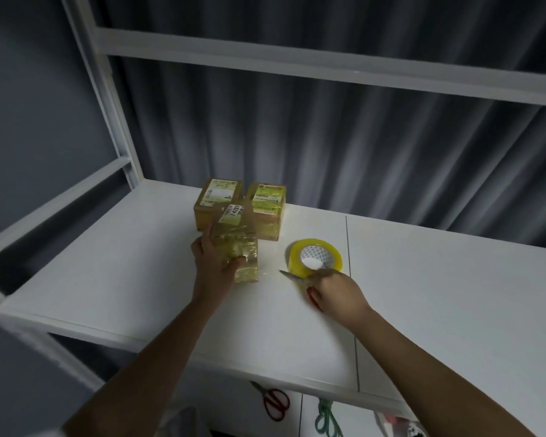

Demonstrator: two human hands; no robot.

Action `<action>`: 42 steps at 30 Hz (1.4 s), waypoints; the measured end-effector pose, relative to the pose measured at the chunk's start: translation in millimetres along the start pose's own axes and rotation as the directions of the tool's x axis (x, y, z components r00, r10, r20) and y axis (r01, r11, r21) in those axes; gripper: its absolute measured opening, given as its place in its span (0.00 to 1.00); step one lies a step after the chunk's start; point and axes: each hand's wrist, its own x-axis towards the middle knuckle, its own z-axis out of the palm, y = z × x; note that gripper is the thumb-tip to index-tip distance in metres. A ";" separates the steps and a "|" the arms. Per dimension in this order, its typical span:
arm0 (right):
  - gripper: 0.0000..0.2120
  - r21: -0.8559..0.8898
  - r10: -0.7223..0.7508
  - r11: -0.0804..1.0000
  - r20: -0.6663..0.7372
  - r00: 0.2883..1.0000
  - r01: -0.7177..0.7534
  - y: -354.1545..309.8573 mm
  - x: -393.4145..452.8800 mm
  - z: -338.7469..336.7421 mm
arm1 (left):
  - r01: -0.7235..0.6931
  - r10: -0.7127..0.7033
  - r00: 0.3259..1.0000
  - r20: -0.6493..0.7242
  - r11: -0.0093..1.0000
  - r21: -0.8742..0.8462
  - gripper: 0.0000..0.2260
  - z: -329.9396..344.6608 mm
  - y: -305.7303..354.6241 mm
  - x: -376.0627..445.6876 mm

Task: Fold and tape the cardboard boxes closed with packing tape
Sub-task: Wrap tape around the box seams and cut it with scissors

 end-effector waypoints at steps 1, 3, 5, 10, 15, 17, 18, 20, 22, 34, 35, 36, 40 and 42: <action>0.12 0.131 0.021 0.991 -0.059 0.998 -0.013 -0.4 4.6 -1.4 | 0.008 -0.008 1.000 -0.010 1.000 -0.007 0.50 -3.0 2.0 0.2; 0.14 0.411 0.085 0.911 -0.104 0.991 -0.035 -6.6 15.6 -5.9 | 0.023 -0.024 1.000 -0.018 0.999 -0.035 0.51 -10.0 4.0 1.4; 0.19 0.668 0.151 0.736 -0.005 0.989 -0.109 -19.9 26.4 -12.4 | 0.029 -0.030 1.000 -0.009 0.996 -0.081 0.50 -18.2 3.2 2.9; 0.07 0.957 0.191 0.268 0.058 0.980 -0.109 -49.4 43.0 -24.7 | 0.076 -0.081 0.997 -0.017 0.977 -0.201 0.50 -41.7 2.8 6.5; 0.08 0.985 0.241 0.175 -0.047 0.969 0.004 -67.4 53.6 -25.0 | 0.158 -0.167 0.986 -0.001 0.933 -0.323 0.37 -60.5 18.9 6.4; 0.07 0.999 0.251 0.037 -0.017 0.968 0.008 -73.1 56.0 -29.4 | 0.207 -0.215 0.976 0.012 0.918 -0.337 0.34 -64.3 21.0 6.0; 0.06 0.999 0.242 -0.031 0.000 0.970 0.008 -76.5 56.7 -32.4 | 0.239 -0.248 0.969 0.023 0.902 -0.359 0.33 -66.6 22.3 5.6; 0.06 0.994 0.209 -0.107 0.019 0.978 0.003 -81.3 57.0 -36.5 | 0.294 -0.300 0.953 0.043 0.879 -0.376 0.31 -70.2 20.4 6.9; 0.07 0.994 0.190 -0.107 0.039 0.981 -0.019 -84.8 55.6 -35.8 | 0.346 -0.340 0.937 0.078 0.871 -0.349 0.29 -73.6 18.7 6.9; 0.12 0.947 0.324 0.017 0.299 0.898 -0.322 -79.6 41.6 15.5 | 0.575 -0.567 0.802 0.188 0.818 0.017 0.41 -47.0 -23.0 10.9; 0.13 0.944 0.334 0.024 0.304 0.892 -0.330 -79.2 42.6 15.5 | 0.594 -0.591 0.788 0.170 0.804 0.043 0.42 -42.0 -35.1 12.4; 0.14 0.939 0.338 0.031 0.314 0.887 -0.344 -79.9 44.3 15.2 | 0.612 -0.609 0.775 0.170 0.790 0.040 0.42 -37.9 -44.8 14.0; 0.14 0.885 0.289 0.061 0.427 0.857 -0.462 -81.3 54.4 10.1 | 0.626 -0.593 0.771 0.230 0.772 -0.109 0.34 -36.5 -21.4 9.4; 0.15 0.817 0.259 0.254 0.459 0.850 -0.518 -76.9 58.0 10.6 | 0.636 -0.587 0.765 0.264 0.753 -0.170 0.30 -34.7 -20.1 10.5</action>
